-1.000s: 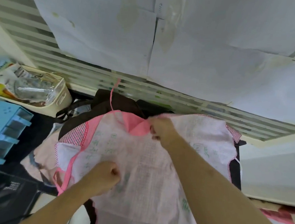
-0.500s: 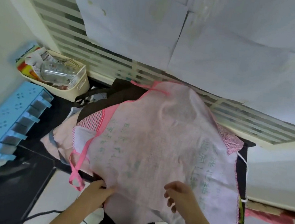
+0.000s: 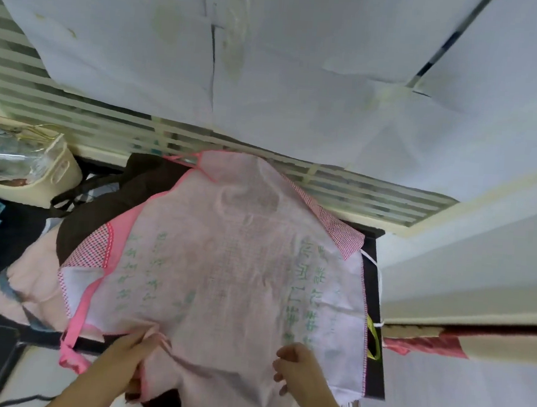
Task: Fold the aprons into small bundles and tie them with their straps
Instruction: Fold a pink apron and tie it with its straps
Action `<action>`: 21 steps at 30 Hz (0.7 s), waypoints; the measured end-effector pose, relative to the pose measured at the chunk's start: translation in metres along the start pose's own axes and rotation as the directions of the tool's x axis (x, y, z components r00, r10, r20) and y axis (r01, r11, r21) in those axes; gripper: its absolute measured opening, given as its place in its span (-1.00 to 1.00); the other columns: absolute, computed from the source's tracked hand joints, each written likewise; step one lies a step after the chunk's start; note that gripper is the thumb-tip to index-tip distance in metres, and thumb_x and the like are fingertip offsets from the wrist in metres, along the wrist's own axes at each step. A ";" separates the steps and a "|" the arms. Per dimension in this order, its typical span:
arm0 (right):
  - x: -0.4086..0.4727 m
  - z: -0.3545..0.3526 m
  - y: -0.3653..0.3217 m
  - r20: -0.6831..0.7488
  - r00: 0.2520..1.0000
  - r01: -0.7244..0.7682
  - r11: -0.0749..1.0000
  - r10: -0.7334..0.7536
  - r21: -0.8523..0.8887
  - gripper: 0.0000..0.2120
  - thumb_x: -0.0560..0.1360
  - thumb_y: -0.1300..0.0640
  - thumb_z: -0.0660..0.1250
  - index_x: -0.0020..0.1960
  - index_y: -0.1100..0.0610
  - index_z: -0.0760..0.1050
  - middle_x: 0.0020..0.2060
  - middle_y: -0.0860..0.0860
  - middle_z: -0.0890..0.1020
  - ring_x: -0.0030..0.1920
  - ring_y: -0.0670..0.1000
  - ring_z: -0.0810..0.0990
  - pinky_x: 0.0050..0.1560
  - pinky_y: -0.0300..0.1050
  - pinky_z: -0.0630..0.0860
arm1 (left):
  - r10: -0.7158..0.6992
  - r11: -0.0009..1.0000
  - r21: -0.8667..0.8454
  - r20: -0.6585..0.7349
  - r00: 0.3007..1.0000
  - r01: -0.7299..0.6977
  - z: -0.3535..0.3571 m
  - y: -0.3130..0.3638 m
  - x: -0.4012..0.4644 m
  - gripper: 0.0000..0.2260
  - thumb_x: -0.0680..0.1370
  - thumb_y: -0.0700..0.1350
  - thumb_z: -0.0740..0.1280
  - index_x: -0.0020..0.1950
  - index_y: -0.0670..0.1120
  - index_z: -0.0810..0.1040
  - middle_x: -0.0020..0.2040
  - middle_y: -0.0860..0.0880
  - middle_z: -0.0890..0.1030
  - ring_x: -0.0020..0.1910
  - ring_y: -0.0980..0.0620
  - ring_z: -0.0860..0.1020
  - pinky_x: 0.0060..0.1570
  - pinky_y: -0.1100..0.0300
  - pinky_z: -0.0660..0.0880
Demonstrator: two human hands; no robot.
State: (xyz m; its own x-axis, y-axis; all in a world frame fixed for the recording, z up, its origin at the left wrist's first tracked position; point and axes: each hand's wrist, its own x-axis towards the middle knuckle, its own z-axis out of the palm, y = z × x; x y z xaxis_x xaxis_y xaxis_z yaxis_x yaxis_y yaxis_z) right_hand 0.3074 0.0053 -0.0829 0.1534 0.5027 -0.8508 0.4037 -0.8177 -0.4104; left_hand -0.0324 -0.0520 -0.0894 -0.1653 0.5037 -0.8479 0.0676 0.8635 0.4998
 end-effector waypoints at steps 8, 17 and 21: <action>0.025 -0.097 0.100 -0.356 0.865 -0.306 0.935 0.353 0.181 -0.09 0.22 0.14 0.58 0.43 0.36 0.25 0.24 0.24 0.45 0.17 0.24 0.51 0.12 0.05 0.52 | 0.025 0.945 -0.326 -0.040 0.999 -0.037 0.031 0.036 -0.011 -0.73 0.49 -0.21 0.58 0.14 -0.26 0.65 0.04 -0.20 0.70 0.15 -0.21 0.64 0.04 0.02 0.57; 0.013 -0.085 0.117 0.012 0.971 -0.213 0.851 0.237 0.480 0.14 0.08 0.27 0.55 0.61 0.25 0.20 0.58 0.23 0.25 0.55 0.20 0.28 0.48 0.05 0.22 | 0.113 0.827 -0.559 0.071 0.991 -0.054 0.046 0.045 -0.023 -0.81 0.66 -0.18 0.32 0.18 -0.22 0.64 0.06 -0.25 0.73 0.09 -0.23 0.66 0.17 -0.12 0.55; 0.021 -0.085 0.123 0.032 0.968 -0.220 0.787 0.247 0.576 -0.04 0.45 0.23 0.60 0.65 0.06 0.09 0.60 0.17 0.25 0.59 0.20 0.21 0.51 0.14 0.21 | 0.172 0.787 -0.612 0.100 0.980 -0.076 0.049 0.078 -0.044 -0.73 0.63 -0.19 0.36 0.30 -0.26 0.59 0.02 -0.19 0.73 -0.19 -0.09 0.73 -0.27 0.04 0.65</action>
State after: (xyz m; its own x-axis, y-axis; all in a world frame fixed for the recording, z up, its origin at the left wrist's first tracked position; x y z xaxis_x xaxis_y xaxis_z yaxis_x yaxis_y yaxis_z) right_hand 0.4369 -0.0603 -0.1235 0.2194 0.2756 -0.9359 -0.2357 -0.9159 -0.3250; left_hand 0.0288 -0.0053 -0.0216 -0.0520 0.6450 -0.7624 -0.5369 0.6257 0.5659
